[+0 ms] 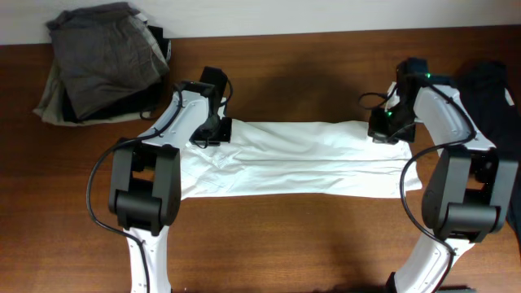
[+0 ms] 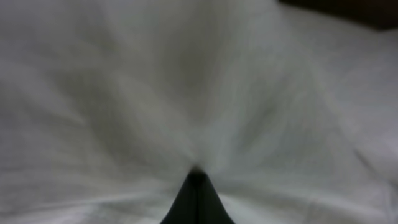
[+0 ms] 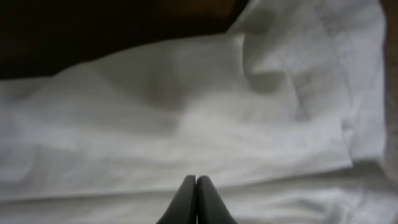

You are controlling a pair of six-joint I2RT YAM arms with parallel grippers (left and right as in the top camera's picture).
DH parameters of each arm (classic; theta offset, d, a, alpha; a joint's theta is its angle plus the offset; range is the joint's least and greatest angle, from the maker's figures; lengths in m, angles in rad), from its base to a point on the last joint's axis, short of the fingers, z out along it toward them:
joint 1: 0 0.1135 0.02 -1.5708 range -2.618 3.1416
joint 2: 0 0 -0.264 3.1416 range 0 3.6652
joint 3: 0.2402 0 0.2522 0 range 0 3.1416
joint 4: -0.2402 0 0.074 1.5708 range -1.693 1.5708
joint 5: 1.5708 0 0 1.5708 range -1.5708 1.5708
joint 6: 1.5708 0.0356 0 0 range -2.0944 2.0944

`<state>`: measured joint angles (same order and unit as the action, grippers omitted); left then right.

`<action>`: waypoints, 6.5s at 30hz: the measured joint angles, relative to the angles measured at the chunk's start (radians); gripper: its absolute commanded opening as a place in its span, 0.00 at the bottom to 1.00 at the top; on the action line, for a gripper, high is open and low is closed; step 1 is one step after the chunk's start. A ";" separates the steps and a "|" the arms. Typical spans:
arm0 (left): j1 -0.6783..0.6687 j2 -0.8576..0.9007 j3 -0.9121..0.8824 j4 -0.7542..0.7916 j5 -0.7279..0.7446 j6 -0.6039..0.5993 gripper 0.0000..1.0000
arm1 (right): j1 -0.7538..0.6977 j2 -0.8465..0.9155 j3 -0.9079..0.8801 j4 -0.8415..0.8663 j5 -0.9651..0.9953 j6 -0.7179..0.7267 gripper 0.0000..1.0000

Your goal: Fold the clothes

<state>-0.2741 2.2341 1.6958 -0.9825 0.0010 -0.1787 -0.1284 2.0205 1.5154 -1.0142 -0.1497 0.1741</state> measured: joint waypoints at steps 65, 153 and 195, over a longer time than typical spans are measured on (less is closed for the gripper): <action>0.316 -0.311 0.035 -0.144 -0.103 0.003 0.99 | -0.108 -0.163 0.197 -0.160 0.077 0.066 0.99; 0.316 -0.309 0.032 -0.169 -0.103 0.003 0.99 | 0.171 -0.030 0.121 -0.198 0.057 0.083 0.04; 0.316 -0.309 0.032 -0.170 -0.102 0.003 0.99 | 0.150 -0.007 0.312 -0.383 -0.022 0.097 0.55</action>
<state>0.0418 1.9251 1.7279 -1.1526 -0.1013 -0.1757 0.0219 2.0132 1.8278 -1.3972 -0.1715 0.2714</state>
